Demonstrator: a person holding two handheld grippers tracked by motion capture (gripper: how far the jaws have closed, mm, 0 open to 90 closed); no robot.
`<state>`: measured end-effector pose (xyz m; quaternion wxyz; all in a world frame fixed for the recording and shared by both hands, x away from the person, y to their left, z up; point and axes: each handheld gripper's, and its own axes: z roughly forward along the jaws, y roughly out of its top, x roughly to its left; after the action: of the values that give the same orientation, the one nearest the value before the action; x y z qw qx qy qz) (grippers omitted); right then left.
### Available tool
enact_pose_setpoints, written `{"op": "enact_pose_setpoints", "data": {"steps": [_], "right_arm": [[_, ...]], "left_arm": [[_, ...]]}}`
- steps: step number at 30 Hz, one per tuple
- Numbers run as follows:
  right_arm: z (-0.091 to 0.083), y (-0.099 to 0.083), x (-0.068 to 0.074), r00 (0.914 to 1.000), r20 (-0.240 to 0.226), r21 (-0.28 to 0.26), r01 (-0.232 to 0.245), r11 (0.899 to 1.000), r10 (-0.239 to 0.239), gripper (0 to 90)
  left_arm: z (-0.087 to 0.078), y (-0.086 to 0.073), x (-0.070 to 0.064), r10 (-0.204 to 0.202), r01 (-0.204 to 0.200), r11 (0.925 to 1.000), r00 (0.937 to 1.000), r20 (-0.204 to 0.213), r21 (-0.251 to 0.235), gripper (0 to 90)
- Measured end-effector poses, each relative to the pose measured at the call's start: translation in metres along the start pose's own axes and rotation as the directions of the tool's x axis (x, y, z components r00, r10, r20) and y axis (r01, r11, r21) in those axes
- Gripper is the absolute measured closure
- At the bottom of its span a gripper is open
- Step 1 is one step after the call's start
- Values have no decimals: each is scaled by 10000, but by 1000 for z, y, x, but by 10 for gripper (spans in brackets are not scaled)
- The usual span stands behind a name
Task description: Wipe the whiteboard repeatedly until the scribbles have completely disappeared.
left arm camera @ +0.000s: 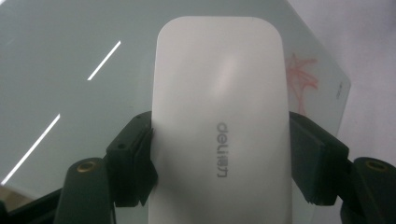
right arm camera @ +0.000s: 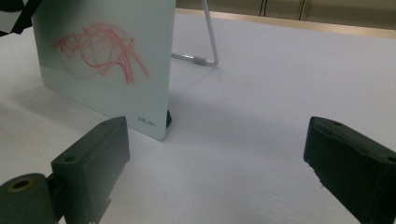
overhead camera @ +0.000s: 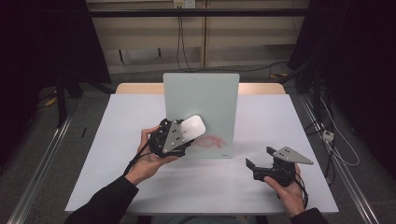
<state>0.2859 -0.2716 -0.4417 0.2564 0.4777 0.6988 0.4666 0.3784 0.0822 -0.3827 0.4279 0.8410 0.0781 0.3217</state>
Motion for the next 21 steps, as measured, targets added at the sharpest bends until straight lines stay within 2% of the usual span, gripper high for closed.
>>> {"op": "enact_pose_setpoints", "data": {"steps": [2, 5, 13, 18, 21], "right_arm": [[0, 0, 0, 10000, 4, 5, 7, 10000, -7, 70], [0, 0, 0, 10000, 1, 6, 0, 10000, 0, 70], [0, 0, 0, 10000, -17, -7, 5, 10000, -5, 70], [0, 0, 0, 10000, -24, -5, 21, 10000, -21, 70], [0, 0, 0, 10000, -9, -7, -4, 10000, 4, 70]], "left_arm": [[1, 0, -4, 239, -238, 9997, 9997, -62, 98, 311], [5, -2, -10, 339, -339, 9994, 9994, 51, 103, 311], [18, -8, -32, 553, -572, 9980, 9961, 683, 259, 311], [25, -9, -41, 555, -595, 9975, 9932, 1020, 372, 311], [29, -9, -47, 699, -752, 9963, 9908, 1162, 424, 311]]}}
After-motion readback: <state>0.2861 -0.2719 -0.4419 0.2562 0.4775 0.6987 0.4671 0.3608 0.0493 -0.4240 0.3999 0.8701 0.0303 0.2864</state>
